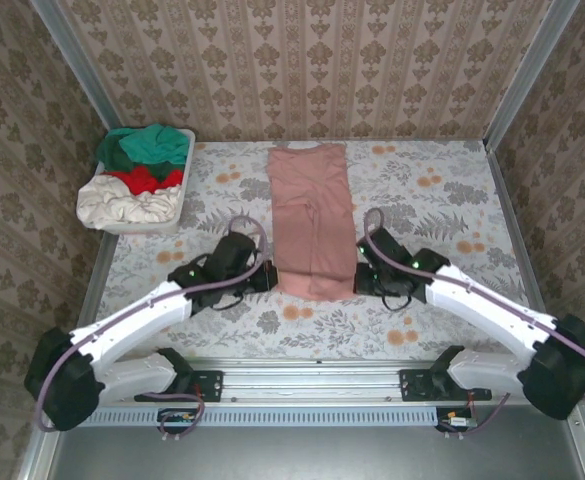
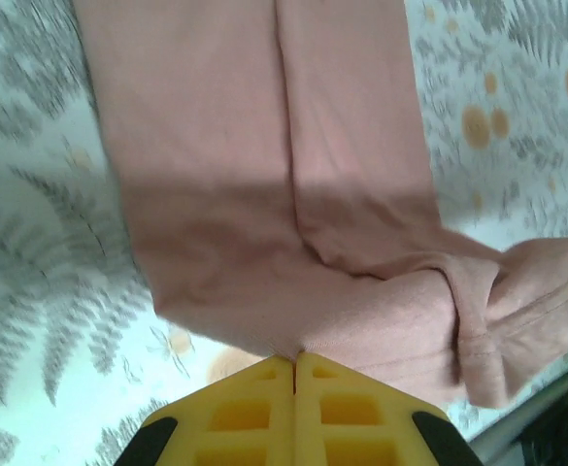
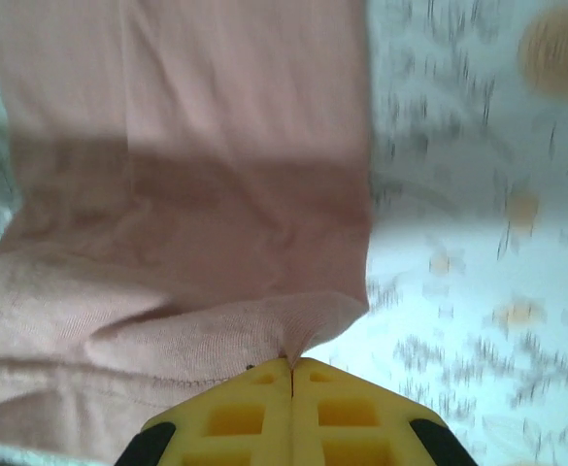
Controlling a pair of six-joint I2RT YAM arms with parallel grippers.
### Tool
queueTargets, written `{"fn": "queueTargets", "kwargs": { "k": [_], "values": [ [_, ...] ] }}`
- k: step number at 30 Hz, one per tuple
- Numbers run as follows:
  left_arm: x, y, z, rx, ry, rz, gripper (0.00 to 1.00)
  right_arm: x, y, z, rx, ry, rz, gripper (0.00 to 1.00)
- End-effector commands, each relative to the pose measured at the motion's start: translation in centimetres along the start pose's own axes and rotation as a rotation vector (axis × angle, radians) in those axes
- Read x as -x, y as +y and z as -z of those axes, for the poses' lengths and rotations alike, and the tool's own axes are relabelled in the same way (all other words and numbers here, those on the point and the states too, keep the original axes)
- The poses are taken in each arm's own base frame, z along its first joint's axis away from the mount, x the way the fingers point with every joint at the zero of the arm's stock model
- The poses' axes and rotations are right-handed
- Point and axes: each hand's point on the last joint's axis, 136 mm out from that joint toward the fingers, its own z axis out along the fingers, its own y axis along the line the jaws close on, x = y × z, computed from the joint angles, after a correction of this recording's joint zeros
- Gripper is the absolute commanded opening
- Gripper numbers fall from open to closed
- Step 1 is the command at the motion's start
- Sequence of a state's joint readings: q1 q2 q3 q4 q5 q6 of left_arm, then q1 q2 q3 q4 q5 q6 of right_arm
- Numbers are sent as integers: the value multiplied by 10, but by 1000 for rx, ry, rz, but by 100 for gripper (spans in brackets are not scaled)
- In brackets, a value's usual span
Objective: Fold and stack the t-shirts
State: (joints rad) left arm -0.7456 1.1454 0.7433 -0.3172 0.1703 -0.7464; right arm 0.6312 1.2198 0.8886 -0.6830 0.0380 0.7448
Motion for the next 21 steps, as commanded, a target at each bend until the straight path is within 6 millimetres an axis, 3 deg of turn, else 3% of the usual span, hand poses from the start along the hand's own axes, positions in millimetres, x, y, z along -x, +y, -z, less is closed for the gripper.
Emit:
{"fn": "queueTargets", "kwargs": {
  "k": [1,8,11,18,21],
  "values": [
    [32,4,-11,-12,27,-63,0,39,7,-5,-8,-11,76,0],
    [110,18,-55,-45,63,-32,0,124,15,-50,-14,16,60,0],
    [132,39,-70,-35,74,6,0,150,19,-73,15,42,53,0],
    [142,83,-106,-11,139,92,2,178,6,-125,4,128,13,0],
    [146,93,-117,-17,156,114,7,187,2,-133,14,133,-10,14]
  ]
}}
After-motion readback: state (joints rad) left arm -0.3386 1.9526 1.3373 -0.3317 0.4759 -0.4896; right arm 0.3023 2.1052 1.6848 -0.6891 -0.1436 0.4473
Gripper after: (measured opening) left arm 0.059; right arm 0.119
